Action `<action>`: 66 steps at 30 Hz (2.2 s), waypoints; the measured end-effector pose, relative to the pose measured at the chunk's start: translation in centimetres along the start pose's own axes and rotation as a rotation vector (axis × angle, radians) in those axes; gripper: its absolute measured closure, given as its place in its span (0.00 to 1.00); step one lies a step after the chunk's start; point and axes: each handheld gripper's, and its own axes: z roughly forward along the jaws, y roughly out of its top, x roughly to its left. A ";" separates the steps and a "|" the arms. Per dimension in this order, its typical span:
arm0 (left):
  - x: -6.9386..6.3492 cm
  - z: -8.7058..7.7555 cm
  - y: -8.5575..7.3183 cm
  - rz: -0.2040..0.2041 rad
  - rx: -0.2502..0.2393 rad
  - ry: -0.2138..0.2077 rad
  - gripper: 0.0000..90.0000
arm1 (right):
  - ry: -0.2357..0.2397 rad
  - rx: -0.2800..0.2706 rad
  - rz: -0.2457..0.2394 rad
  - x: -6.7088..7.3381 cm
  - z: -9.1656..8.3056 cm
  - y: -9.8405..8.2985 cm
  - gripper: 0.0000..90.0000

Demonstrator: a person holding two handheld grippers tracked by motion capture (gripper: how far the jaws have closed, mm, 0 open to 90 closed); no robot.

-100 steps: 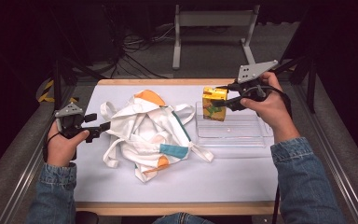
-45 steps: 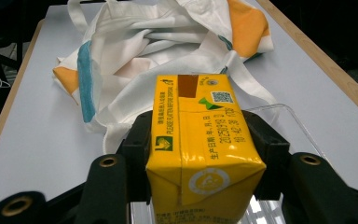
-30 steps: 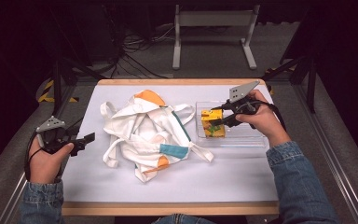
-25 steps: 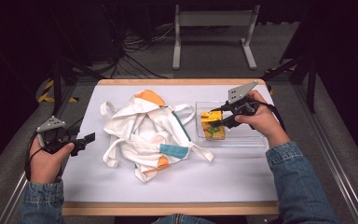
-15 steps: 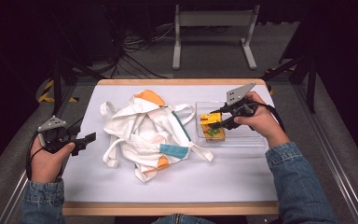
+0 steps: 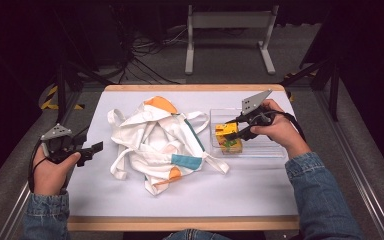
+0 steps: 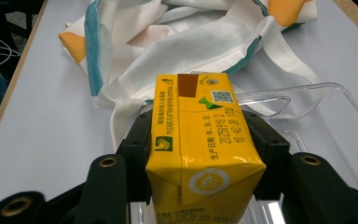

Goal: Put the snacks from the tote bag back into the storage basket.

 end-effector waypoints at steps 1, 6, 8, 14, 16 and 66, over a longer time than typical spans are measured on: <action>0.0 0.0 0.0 -0.001 0.000 0.000 0.27 | 0.000 0.002 0.001 0.0 0.0 0.0 0.57; 0.0 0.2 0.1 0.002 -0.001 -0.005 0.27 | -0.002 0.016 0.002 0.1 0.1 -0.2 0.56; 0.0 0.2 0.1 0.002 -0.001 -0.006 0.27 | -0.002 0.030 -0.001 0.1 0.2 -0.3 0.56; 0.1 0.2 0.2 0.000 -0.006 -0.006 0.27 | 0.000 0.057 -0.005 0.2 0.1 -0.4 0.56; 0.0 0.2 0.2 0.001 -0.009 -0.006 0.27 | 0.001 0.062 -0.004 0.2 0.0 -0.4 0.56; -0.9 -0.5 0.2 0.031 -0.013 -0.039 0.27 | -0.338 -0.131 0.172 4.1 -9.8 -2.3 0.19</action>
